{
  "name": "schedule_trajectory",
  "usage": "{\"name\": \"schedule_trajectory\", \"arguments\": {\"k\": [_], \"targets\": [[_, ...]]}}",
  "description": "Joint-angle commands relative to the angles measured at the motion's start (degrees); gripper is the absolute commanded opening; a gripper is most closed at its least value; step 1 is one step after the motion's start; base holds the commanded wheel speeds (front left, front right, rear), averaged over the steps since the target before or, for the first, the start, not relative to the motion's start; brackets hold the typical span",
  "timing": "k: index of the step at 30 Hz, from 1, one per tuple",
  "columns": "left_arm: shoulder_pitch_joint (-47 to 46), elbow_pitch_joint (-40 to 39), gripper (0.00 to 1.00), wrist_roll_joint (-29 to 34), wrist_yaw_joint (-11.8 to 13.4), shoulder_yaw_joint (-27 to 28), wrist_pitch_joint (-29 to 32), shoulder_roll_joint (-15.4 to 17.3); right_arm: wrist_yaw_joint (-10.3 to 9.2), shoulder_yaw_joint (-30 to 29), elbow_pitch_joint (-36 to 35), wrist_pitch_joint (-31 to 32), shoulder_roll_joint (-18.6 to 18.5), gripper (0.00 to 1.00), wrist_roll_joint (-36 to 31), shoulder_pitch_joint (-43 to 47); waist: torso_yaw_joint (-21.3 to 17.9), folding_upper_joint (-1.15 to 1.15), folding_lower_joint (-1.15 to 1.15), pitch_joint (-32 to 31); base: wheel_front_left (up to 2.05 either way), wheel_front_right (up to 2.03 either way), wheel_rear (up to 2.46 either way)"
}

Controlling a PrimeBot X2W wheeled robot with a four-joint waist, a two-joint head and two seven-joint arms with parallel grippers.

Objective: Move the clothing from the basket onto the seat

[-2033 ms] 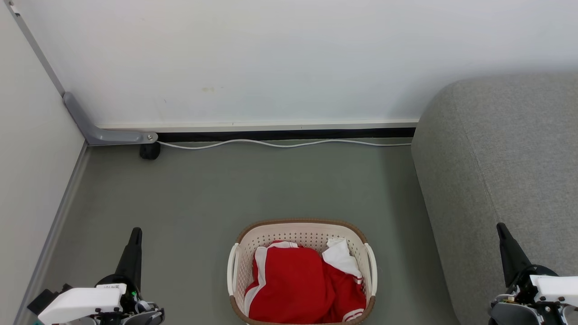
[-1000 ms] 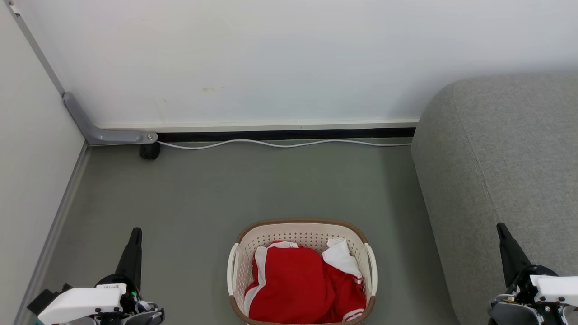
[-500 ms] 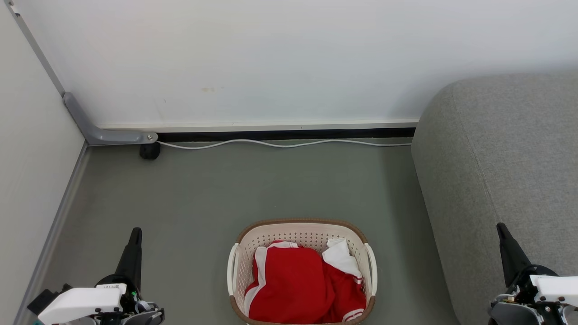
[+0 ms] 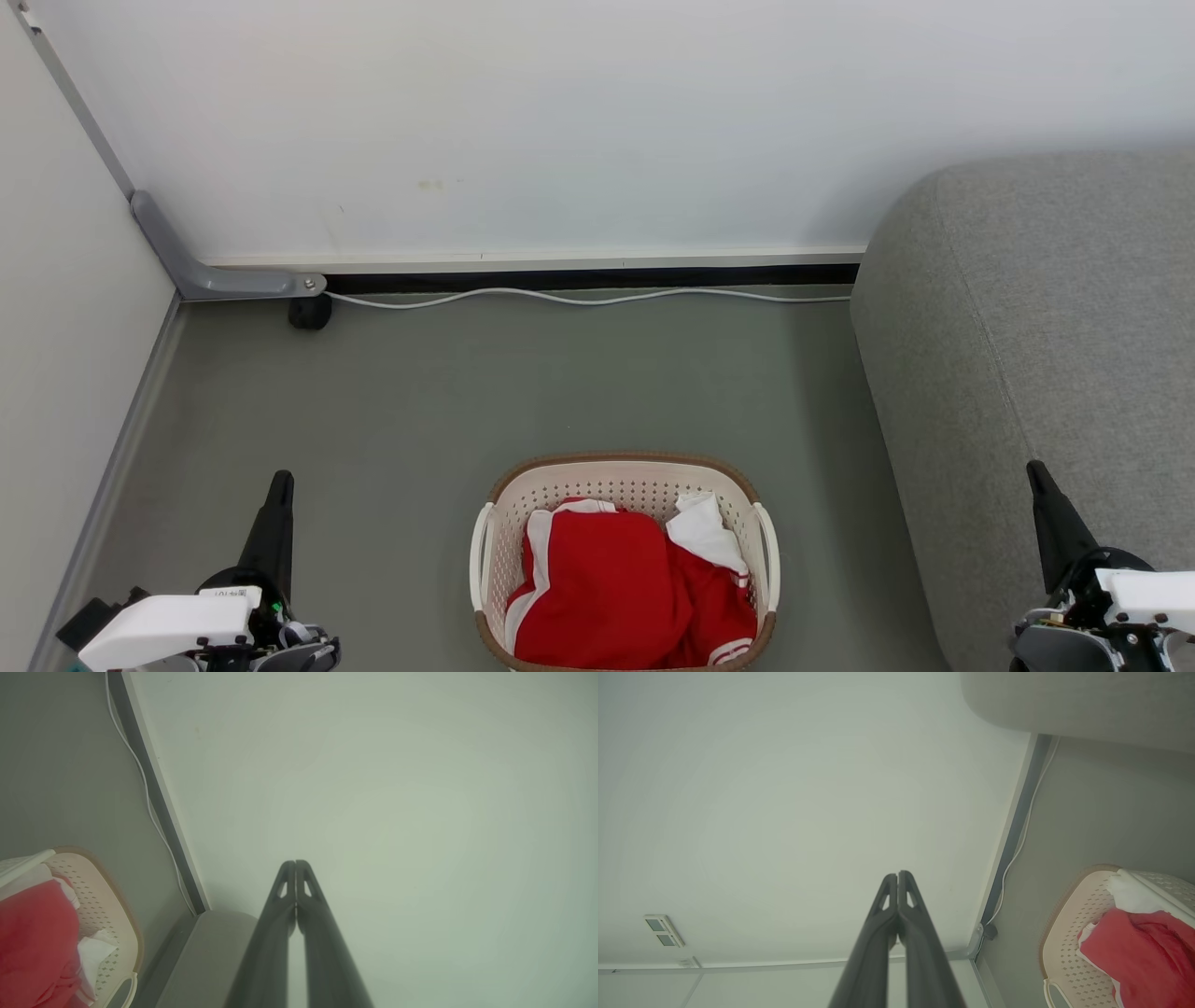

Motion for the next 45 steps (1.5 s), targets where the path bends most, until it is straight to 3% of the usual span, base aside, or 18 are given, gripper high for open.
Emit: {"name": "schedule_trajectory", "arguments": {"k": [1,45], "targets": [[-3.3,-1.64,0.0,-0.22,-0.47,1.83,0.33,0.87,0.25,1.0,-1.76,0.43,-0.59,0.0,0.66,-2.09,0.0,0.0,0.0,0.0,0.0,0.0,0.0],[-3.3,-1.64,0.0,-0.22,-0.47,1.83,0.33,0.87,0.25,1.01,-1.76,0.43,-0.59,0.0,0.66,-2.09,0.0,0.0,0.0,0.0,0.0,0.0,0.0]]}}
